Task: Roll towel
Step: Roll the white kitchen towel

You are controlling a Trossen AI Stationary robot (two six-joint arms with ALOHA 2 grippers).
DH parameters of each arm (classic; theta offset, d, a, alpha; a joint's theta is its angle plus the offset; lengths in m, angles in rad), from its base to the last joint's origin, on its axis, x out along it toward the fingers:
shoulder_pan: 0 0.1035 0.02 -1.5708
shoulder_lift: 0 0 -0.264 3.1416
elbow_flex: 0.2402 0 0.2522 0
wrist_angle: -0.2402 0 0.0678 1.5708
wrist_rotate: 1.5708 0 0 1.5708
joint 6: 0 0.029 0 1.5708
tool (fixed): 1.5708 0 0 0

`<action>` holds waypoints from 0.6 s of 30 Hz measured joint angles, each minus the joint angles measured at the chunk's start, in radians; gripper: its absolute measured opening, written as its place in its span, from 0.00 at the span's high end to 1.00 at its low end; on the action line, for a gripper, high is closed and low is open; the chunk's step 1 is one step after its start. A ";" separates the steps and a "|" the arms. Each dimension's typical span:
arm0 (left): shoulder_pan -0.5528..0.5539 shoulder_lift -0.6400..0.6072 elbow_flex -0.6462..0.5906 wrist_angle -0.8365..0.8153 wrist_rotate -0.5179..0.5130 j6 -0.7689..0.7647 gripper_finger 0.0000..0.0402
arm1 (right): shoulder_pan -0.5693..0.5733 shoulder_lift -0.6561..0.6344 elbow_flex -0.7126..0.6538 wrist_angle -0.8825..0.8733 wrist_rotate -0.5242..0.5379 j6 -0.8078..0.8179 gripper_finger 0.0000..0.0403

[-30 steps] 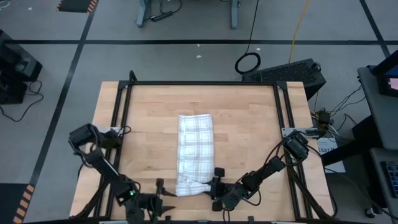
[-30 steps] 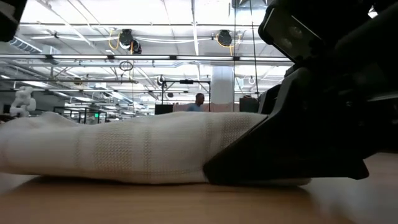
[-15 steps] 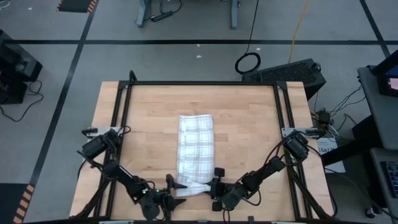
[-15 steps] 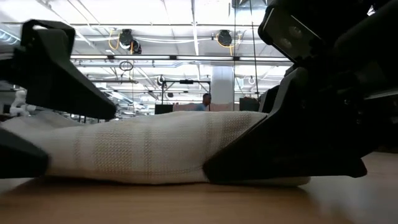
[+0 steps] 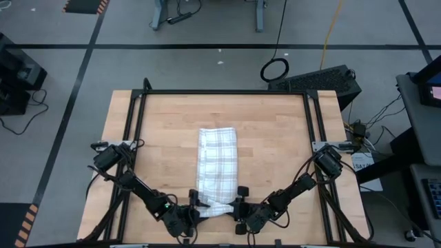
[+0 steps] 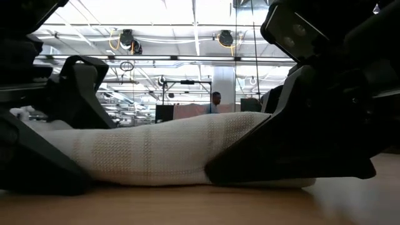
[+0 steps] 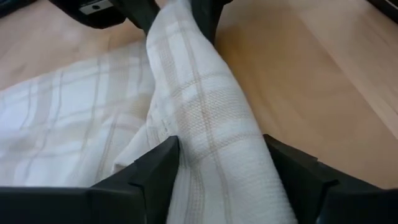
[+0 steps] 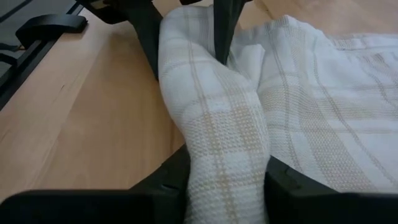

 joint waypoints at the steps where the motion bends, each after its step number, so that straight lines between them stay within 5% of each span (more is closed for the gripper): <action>1: 0.001 0.000 0.000 0.001 0.008 0.007 0.45 | 0.000 0.000 0.000 0.000 0.000 0.001 0.74; 5: -0.001 0.001 0.000 0.004 0.026 0.011 0.55 | 0.000 -0.004 -0.001 0.005 -0.005 0.008 0.74; 12: 0.007 0.001 -0.005 0.014 0.015 -0.008 0.93 | 0.018 -0.038 -0.002 -0.024 -0.030 -0.069 0.60; 18: 0.036 -0.061 -0.010 -0.040 0.036 -0.152 0.89 | 0.061 -0.129 -0.003 -0.218 0.043 -0.040 0.43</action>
